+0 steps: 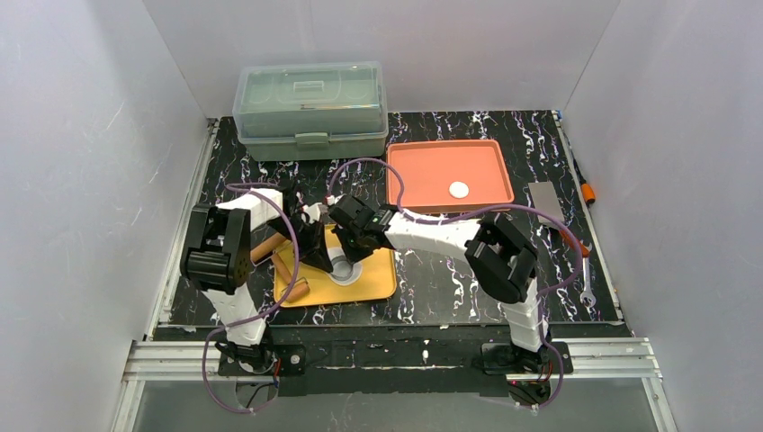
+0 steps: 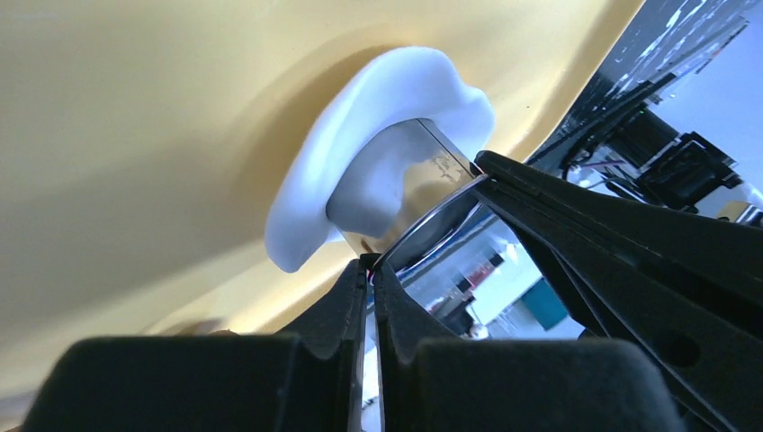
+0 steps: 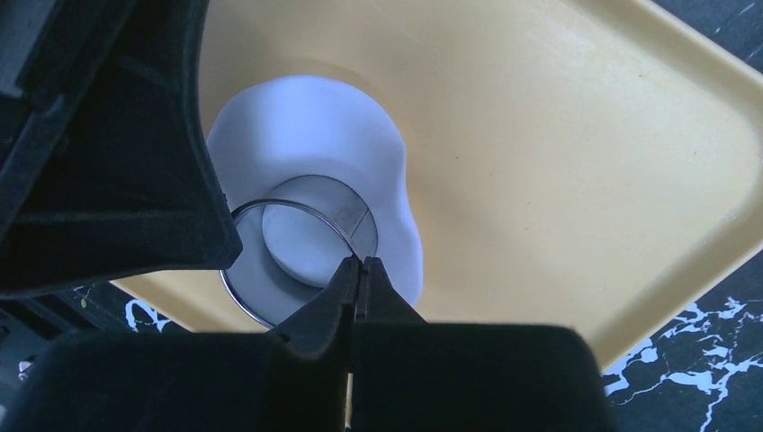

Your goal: Roll out the dumpling wrappers from the dough

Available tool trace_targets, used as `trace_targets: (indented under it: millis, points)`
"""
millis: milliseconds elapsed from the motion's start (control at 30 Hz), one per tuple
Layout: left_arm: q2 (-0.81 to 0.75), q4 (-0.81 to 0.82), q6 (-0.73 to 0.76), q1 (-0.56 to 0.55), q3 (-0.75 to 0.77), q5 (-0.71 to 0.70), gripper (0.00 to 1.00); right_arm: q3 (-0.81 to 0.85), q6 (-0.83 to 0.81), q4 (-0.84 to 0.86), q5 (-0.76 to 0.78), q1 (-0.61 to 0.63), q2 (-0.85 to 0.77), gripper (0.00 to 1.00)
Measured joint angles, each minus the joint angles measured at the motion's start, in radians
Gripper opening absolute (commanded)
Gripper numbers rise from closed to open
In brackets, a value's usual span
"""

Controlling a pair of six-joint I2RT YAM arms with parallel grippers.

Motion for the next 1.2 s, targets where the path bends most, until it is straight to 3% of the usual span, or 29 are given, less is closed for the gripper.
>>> trace_targets:
  millis: [367, 700, 967, 1200]
  points:
    - [0.067, -0.048, -0.022, 0.003, 0.016, 0.056, 0.0, -0.211, 0.091, 0.21, -0.056, -0.019, -0.098, 0.01]
    - [-0.005, -0.027, 0.005, -0.068, 0.024, -0.072, 0.0, -0.126, 0.059, 0.111, -0.076, -0.037, -0.06, 0.01]
    - [0.028, -0.074, 0.037, -0.082, 0.078, -0.113, 0.0, -0.28, 0.137, 0.286, -0.051, -0.015, -0.13, 0.01]
    - [0.003, -0.072, 0.1, -0.099, 0.08, -0.154, 0.0, -0.23, 0.122, 0.246, -0.065, -0.035, -0.105, 0.01]
